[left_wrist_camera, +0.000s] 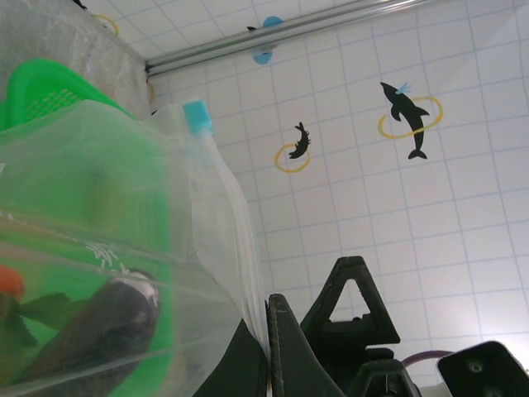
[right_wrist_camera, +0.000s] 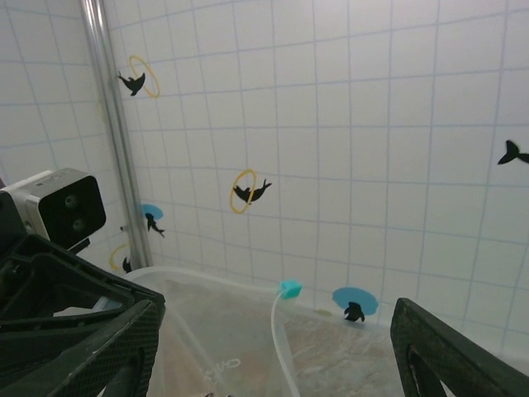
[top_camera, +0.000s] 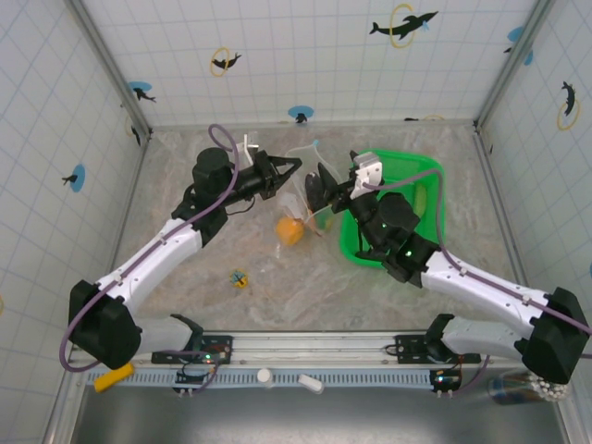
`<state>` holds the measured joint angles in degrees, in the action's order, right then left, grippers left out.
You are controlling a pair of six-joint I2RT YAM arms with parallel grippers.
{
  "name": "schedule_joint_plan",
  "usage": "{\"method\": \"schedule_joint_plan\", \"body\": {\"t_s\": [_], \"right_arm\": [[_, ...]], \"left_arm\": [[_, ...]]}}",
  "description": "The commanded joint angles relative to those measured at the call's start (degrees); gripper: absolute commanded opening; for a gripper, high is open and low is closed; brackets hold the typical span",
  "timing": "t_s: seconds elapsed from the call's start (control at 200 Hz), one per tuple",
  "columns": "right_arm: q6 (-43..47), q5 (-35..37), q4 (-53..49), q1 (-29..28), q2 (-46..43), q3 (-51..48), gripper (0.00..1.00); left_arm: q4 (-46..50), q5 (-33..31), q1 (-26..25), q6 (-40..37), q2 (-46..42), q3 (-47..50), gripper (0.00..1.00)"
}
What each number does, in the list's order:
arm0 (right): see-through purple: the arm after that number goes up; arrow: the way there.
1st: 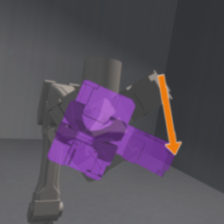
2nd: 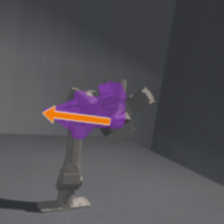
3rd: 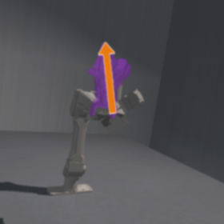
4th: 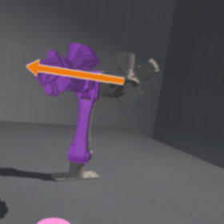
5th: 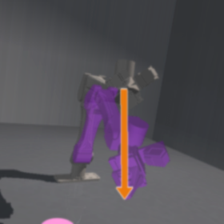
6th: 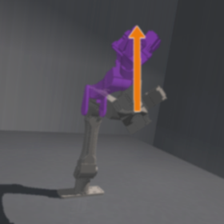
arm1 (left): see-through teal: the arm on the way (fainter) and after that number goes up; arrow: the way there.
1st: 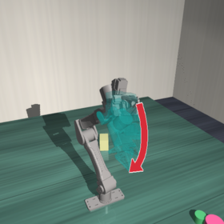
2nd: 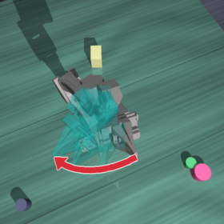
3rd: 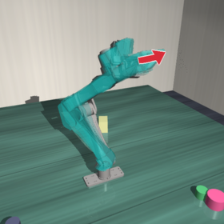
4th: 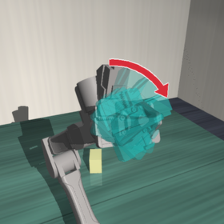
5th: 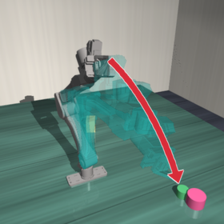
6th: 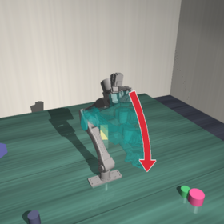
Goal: Place the food in the zip-top bag and seal the zipper
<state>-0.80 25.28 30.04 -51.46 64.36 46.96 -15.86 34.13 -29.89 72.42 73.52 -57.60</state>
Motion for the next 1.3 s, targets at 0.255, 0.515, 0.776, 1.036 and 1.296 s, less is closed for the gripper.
{"method": "schedule_joint_plan", "body": {"t_s": [0.255,0.515,0.776,1.036,1.296], "right_arm": [[-13.9,-15.4,-33.1,10.2,1.7,18.3,0.64],[-16.2,-20.0,-43.7,15.9,1.9,23.9,0.65],[-21.1,-9.2,-56.2,26.9,6.6,21.9,0.71],[-24.6,-1.9,-65.0,33.4,22.3,23.9,0.91],[-28.9,0.4,-71.4,36.6,39.0,31.2,0.86]], "left_arm": [[15.3,-0.3,0.4,-17.3,0.3,-10.3,0.0],[32.7,-4.8,0.4,-31.4,1.9,-22.1,0.0],[39.4,-9.1,0.4,-37.8,4.6,-24.0,0.0],[28.0,-4.2,0.4,-34.4,3.8,-14.0,0.0],[22.0,-0.2,0.4,-32.1,4.1,-9.6,0.0]]}}
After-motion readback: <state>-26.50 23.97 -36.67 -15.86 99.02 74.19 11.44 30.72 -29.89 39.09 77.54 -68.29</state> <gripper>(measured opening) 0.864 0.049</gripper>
